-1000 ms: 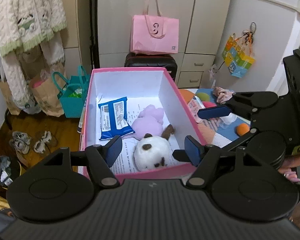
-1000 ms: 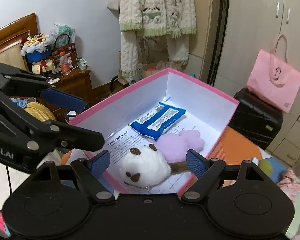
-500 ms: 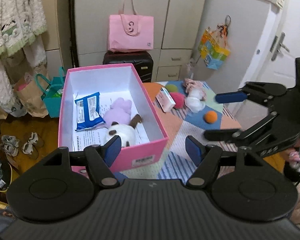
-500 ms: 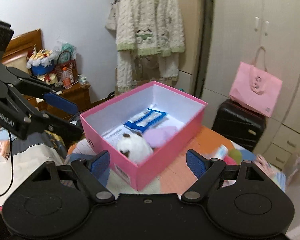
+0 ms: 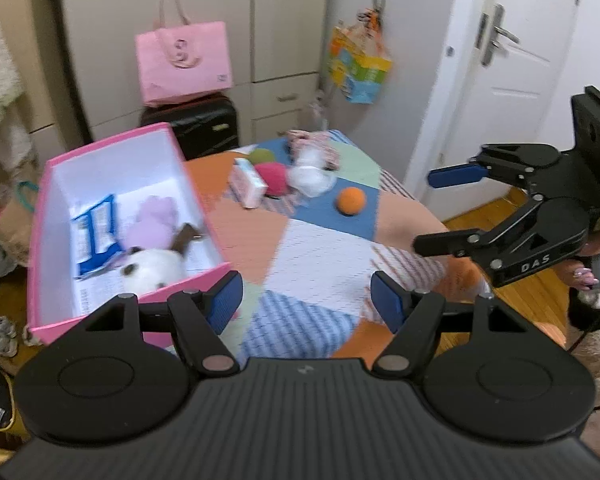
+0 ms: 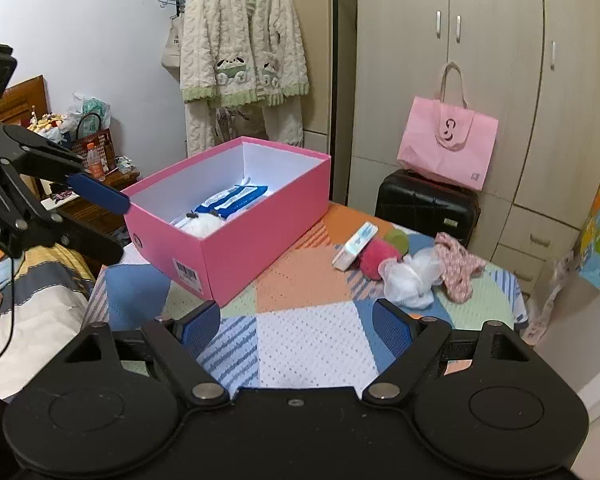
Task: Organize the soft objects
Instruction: 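Move the left tool to the white tissue box while the right tool approaches the orange sponge, then close the left tool on the tissue box while the right tool grasps the orange sponge, then carry the tissue box and orange sponge with both tools over the shoebox, then open both tools to drop the tissue box and sponge into the shoebox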
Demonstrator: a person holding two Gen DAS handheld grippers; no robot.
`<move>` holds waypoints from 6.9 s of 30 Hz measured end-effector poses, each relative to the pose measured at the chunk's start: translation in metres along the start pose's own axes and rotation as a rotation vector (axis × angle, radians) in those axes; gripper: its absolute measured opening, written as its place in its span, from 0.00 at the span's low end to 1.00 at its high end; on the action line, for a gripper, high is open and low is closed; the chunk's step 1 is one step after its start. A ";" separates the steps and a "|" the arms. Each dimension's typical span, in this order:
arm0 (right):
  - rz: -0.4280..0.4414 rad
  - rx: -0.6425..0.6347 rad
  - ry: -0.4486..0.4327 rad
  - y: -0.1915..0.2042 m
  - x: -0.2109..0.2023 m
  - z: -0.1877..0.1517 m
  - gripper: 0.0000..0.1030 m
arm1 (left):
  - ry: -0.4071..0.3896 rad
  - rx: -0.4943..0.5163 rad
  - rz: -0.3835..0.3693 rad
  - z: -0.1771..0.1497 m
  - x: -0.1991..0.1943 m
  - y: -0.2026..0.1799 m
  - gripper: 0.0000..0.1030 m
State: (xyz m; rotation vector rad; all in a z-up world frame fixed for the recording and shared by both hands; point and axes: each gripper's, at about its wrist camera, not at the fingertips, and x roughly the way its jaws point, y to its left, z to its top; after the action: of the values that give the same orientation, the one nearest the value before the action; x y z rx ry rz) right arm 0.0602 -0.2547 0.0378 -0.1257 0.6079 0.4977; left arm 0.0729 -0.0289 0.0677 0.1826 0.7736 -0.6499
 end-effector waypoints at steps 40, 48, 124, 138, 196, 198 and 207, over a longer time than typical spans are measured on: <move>-0.144 0.078 -0.014 -0.115 0.145 -0.055 0.63 | -0.154 -0.100 0.322 0.041 0.224 0.015 0.51; -0.134 0.168 -0.014 -0.127 0.150 -0.058 0.61 | -0.183 -0.171 0.409 0.042 0.256 0.026 0.35; -0.006 0.072 0.074 -0.017 0.068 -0.056 0.52 | -0.099 -0.212 0.094 -0.067 0.111 0.004 0.17; 0.195 0.024 0.180 0.038 0.057 -0.024 0.52 | 0.020 -0.186 0.015 -0.063 0.045 0.019 0.17; 0.179 -0.265 0.236 0.053 0.312 0.153 0.58 | 0.012 -0.389 0.273 -0.004 0.105 0.206 0.19; 0.177 -0.259 0.228 0.053 0.308 0.152 0.62 | 0.013 -0.378 0.271 -0.003 0.102 0.205 0.23; 0.146 -0.246 0.171 0.060 0.256 0.141 0.66 | -0.069 -0.302 0.324 -0.009 0.064 0.180 0.43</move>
State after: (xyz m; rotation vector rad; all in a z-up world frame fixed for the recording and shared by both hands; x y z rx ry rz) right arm 0.2854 -0.0604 0.0076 -0.3624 0.7243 0.7074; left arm 0.2108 0.0862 0.0023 0.0069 0.7460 -0.2270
